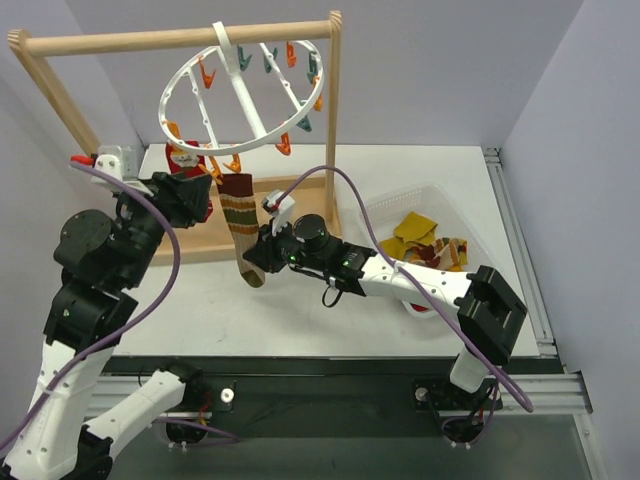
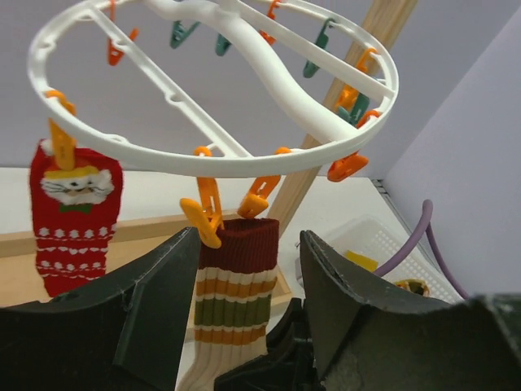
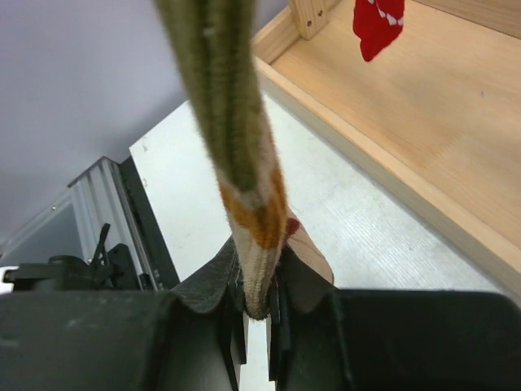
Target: Remove the socks clipped to the hanger
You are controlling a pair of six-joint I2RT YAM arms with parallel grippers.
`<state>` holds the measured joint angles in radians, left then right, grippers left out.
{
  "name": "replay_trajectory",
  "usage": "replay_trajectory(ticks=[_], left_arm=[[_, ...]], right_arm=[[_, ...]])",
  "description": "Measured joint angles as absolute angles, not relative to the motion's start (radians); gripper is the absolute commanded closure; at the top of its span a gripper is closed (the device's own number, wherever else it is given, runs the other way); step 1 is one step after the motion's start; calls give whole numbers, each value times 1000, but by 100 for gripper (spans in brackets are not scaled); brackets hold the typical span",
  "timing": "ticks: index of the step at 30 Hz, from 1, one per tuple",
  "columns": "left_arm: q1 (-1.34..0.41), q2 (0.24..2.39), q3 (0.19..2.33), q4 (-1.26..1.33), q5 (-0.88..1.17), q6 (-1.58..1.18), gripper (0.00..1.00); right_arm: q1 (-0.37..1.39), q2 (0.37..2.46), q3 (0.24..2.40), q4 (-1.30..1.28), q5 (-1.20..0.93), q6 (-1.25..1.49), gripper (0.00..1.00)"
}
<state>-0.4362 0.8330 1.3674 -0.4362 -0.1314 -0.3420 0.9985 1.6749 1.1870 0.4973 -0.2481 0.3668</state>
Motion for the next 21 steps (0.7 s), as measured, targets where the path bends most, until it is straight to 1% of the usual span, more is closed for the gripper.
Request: replay_trajectory(ticks=[5, 7, 10, 15, 21], left_arm=[[-436, 807, 1375, -477, -248, -335, 39], [-436, 828, 1390, -509, -296, -352, 36], [-436, 893, 1437, -572, -338, -396, 33], [-436, 979, 1474, -628, -311, -492, 33], [-436, 983, 1464, -624, -256, -554, 32]], right_arm=[[1022, 1671, 1190, 443, -189, 318, 100], [1034, 1670, 1198, 423, -170, 299, 100], [1054, 1660, 1206, 400, -151, 273, 100], [1071, 1643, 1216, 380, -136, 249, 100], [1075, 1640, 1216, 369, -118, 233, 100]])
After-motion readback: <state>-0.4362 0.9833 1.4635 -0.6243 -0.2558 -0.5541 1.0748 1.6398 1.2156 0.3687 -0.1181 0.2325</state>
